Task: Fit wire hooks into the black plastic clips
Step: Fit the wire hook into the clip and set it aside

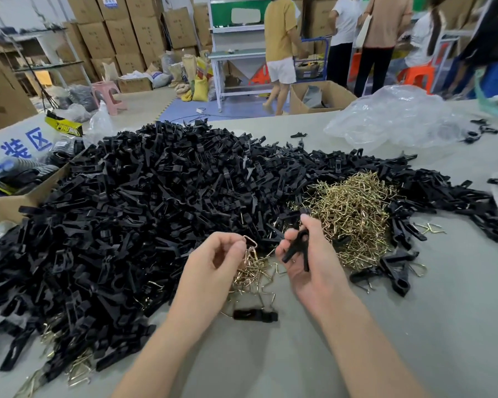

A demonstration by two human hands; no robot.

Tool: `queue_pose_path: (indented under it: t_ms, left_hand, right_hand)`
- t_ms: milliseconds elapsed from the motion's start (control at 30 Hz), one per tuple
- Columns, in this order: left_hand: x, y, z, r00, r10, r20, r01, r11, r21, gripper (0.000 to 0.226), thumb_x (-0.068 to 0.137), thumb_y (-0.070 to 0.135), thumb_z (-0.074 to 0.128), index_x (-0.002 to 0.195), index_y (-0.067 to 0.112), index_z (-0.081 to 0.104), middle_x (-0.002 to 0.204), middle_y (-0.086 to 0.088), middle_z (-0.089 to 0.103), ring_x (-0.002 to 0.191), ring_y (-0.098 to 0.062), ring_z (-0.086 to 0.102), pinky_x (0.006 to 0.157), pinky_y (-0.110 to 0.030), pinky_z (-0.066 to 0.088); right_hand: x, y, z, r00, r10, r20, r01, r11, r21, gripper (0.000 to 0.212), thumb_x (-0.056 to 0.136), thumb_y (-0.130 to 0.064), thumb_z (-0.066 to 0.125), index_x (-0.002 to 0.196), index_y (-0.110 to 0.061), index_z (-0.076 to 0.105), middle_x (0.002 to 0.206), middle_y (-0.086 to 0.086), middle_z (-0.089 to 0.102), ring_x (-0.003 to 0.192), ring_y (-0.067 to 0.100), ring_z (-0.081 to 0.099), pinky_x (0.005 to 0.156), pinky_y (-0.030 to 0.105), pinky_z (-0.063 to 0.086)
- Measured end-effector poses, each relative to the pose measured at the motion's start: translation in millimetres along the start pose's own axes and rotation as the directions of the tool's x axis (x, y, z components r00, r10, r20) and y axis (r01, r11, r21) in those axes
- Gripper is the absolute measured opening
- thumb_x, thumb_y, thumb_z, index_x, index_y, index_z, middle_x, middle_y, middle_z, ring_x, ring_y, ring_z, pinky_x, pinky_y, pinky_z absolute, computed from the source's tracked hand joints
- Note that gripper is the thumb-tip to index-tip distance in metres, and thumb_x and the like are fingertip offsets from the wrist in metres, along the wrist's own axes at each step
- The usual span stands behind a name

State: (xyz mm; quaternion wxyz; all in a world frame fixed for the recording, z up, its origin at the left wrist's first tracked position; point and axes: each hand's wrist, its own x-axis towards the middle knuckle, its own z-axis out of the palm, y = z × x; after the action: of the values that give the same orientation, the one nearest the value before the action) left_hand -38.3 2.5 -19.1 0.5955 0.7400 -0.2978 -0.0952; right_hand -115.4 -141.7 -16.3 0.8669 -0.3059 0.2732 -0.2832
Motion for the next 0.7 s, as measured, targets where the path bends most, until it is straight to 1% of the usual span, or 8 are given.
queue_pose_path:
  t_ms: [100, 133, 200, 333, 433, 533, 633, 700]
  left_hand:
    - [2, -1, 0, 0.998, -0.064, -0.004, 0.063, 0.986, -0.154, 0.015, 0.098, 0.017, 0.060, 0.103, 0.027, 0.069, 0.073, 0.004, 0.067, 0.069, -0.008, 0.062, 0.068, -0.020, 0.052]
    - [2, -1, 1, 0.998, -0.063, -0.009, 0.061, 0.983, -0.171, 0.019, 0.099, 0.015, 0.059, 0.108, 0.029, 0.069, 0.073, 0.002, 0.066, 0.069, -0.007, 0.063, 0.069, -0.019, 0.052]
    - [1, -1, 1, 0.998, -0.053, -0.023, 0.048, 0.984, -0.170, 0.026, 0.100, 0.015, 0.057, 0.111, 0.035, 0.069, 0.075, -0.001, 0.066, 0.070, -0.007, 0.063, 0.068, -0.018, 0.053]
    - [0, -1, -1, 0.997, -0.042, -0.070, 0.031, 0.989, -0.142, 0.023, 0.100, 0.021, 0.057, 0.107, 0.040, 0.068, 0.077, 0.004, 0.068, 0.074, -0.007, 0.065, 0.068, -0.014, 0.050]
    - [0, 1, -1, 0.995, -0.050, -0.084, 0.034, 0.983, -0.182, 0.019, 0.099, 0.020, 0.060, 0.102, 0.038, 0.066, 0.080, 0.004, 0.071, 0.077, -0.010, 0.069, 0.071, -0.017, 0.052]
    - [-1, 1, 0, 0.997, -0.062, -0.052, 0.050, 0.975, -0.216, 0.010, 0.098, 0.022, 0.062, 0.100, 0.032, 0.064, 0.084, 0.002, 0.075, 0.081, -0.015, 0.073, 0.076, -0.026, 0.057]
    - [-1, 2, -1, 0.998, -0.057, -0.018, 0.053, 0.980, -0.194, 0.006, 0.098, 0.027, 0.063, 0.096, 0.032, 0.065, 0.085, 0.003, 0.077, 0.080, -0.015, 0.073, 0.075, -0.027, 0.058]
    - [-1, 2, -2, 0.999, -0.038, -0.031, 0.033, 0.988, -0.148, 0.006, 0.096, 0.029, 0.066, 0.093, 0.034, 0.067, 0.087, 0.007, 0.075, 0.081, -0.014, 0.071, 0.075, -0.028, 0.057]
  right_hand:
    - [-3, 5, 2, 0.993, -0.053, 0.106, 0.089, 0.924, -0.373, 0.026, 0.099, -0.034, 0.057, 0.081, -0.015, 0.058, 0.066, 0.003, 0.070, 0.049, 0.014, 0.056, 0.053, 0.028, 0.042]
    - [-4, 6, 3, 0.984, -0.066, 0.165, 0.136, 0.875, -0.465, 0.027, 0.100, -0.035, 0.056, 0.083, -0.014, 0.058, 0.068, 0.005, 0.071, 0.050, 0.014, 0.057, 0.055, 0.029, 0.042]
    - [-9, 9, 4, 0.959, -0.055, 0.278, 0.208, 0.804, -0.557, 0.030, 0.101, -0.039, 0.055, 0.087, -0.014, 0.059, 0.069, 0.007, 0.072, 0.051, 0.016, 0.056, 0.053, 0.025, 0.045]
    - [-14, 10, 6, 0.901, -0.006, 0.434, 0.282, 0.768, -0.575, 0.024, 0.099, -0.040, 0.059, 0.100, -0.019, 0.070, 0.067, 0.008, 0.071, 0.048, 0.016, 0.054, 0.049, 0.020, 0.045]
    - [-14, 11, 6, 0.889, -0.028, 0.457, 0.322, 0.747, -0.582, 0.017, 0.097, -0.034, 0.064, 0.091, -0.023, 0.075, 0.064, 0.007, 0.069, 0.045, 0.014, 0.052, 0.048, 0.020, 0.045]
    - [-12, 12, 5, 0.875, -0.077, 0.478, 0.380, 0.722, -0.578, 0.016, 0.098, -0.030, 0.065, 0.088, -0.021, 0.075, 0.063, 0.005, 0.068, 0.045, 0.013, 0.051, 0.048, 0.020, 0.045]
    - [-10, 12, 2, 0.860, -0.149, 0.488, 0.441, 0.699, -0.563, 0.016, 0.098, -0.026, 0.065, 0.085, -0.022, 0.074, 0.062, 0.006, 0.067, 0.045, 0.014, 0.051, 0.048, 0.020, 0.044]
    - [-9, 11, 0, 0.858, -0.153, 0.490, 0.448, 0.689, -0.570, 0.014, 0.098, -0.026, 0.065, 0.086, -0.022, 0.073, 0.062, 0.007, 0.068, 0.045, 0.013, 0.051, 0.048, 0.020, 0.044]
